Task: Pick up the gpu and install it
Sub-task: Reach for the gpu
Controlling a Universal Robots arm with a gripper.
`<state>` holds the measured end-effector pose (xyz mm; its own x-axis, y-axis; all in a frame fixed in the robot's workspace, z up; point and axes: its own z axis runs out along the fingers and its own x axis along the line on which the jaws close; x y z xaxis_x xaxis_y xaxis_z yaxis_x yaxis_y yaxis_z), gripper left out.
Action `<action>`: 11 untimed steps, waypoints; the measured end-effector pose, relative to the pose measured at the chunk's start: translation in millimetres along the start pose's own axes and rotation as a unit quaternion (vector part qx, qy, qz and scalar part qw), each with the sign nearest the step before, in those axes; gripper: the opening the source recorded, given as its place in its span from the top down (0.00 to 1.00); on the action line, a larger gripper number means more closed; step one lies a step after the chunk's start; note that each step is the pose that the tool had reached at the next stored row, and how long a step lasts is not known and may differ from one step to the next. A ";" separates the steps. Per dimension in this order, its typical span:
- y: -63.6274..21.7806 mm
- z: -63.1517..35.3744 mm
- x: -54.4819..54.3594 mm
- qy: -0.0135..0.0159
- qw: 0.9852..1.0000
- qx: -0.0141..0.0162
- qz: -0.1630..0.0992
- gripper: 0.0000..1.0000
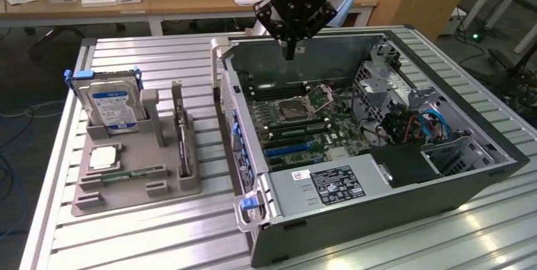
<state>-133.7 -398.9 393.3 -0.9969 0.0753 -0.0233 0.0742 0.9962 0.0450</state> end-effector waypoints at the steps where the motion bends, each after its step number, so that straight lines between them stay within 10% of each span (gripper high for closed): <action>1: -0.2 -0.1 2.4 0.000 1.000 0.000 0.000 0.89; 11: -1.8 -0.6 24.2 0.000 1.000 0.000 0.000 0.89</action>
<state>-157.9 -398.8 393.2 -0.9969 0.0753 -0.0233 0.0742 0.9962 0.0450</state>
